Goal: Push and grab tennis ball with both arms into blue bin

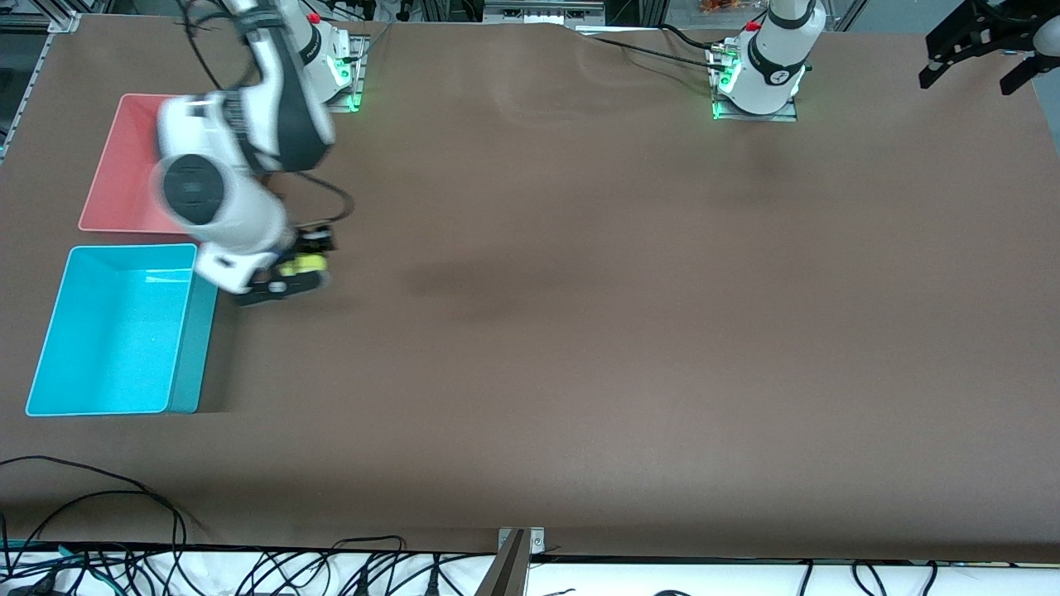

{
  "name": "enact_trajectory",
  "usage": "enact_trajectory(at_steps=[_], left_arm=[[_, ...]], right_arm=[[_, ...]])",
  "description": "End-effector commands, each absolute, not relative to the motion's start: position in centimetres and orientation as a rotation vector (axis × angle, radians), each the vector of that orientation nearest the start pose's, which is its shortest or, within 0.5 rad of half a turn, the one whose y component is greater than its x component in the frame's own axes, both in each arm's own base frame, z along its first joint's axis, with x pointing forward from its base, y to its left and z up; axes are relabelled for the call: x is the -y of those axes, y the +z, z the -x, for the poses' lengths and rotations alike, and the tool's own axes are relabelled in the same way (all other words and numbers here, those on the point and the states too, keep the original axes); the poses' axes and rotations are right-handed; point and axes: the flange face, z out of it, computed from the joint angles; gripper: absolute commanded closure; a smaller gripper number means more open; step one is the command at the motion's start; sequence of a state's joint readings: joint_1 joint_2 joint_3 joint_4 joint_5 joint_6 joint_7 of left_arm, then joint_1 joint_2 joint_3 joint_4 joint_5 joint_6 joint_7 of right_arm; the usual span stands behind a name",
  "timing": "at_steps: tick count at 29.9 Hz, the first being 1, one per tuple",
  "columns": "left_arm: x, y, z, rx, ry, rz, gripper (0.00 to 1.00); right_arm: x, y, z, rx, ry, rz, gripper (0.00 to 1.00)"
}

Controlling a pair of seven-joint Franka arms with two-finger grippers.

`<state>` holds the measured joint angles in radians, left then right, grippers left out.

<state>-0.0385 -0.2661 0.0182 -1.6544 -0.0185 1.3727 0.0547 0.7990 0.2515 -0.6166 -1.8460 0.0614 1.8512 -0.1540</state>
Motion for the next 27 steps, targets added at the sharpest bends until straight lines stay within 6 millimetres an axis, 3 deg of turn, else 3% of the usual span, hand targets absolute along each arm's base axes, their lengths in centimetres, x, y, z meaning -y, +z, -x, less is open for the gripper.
enact_trajectory(at_steps=[1, 6, 13, 21, 27], left_arm=[[0.8, 70.6, -45.7, -0.183, 0.027, 3.175, 0.00], [1.0, 69.7, -46.9, -0.186, 0.051, 3.173, 0.00], [1.2, 69.0, -48.0, -0.191, 0.073, 3.180, 0.00], [2.0, 68.8, -48.2, -0.216, 0.081, 3.180, 0.00], [2.1, 68.5, -48.4, -0.217, 0.088, 3.177, 0.00]], right_arm=[[-5.8, 40.7, -57.7, 0.600, 0.366, 3.131, 0.69], [1.2, 40.2, -57.5, 0.635, 0.426, 3.104, 0.69], [10.2, 37.1, -56.8, 0.712, 0.500, 3.052, 0.69], [15.2, 33.9, -56.5, 0.785, 0.484, 3.059, 0.69], [18.4, 27.3, -55.9, 0.807, 0.446, 2.954, 0.69]])
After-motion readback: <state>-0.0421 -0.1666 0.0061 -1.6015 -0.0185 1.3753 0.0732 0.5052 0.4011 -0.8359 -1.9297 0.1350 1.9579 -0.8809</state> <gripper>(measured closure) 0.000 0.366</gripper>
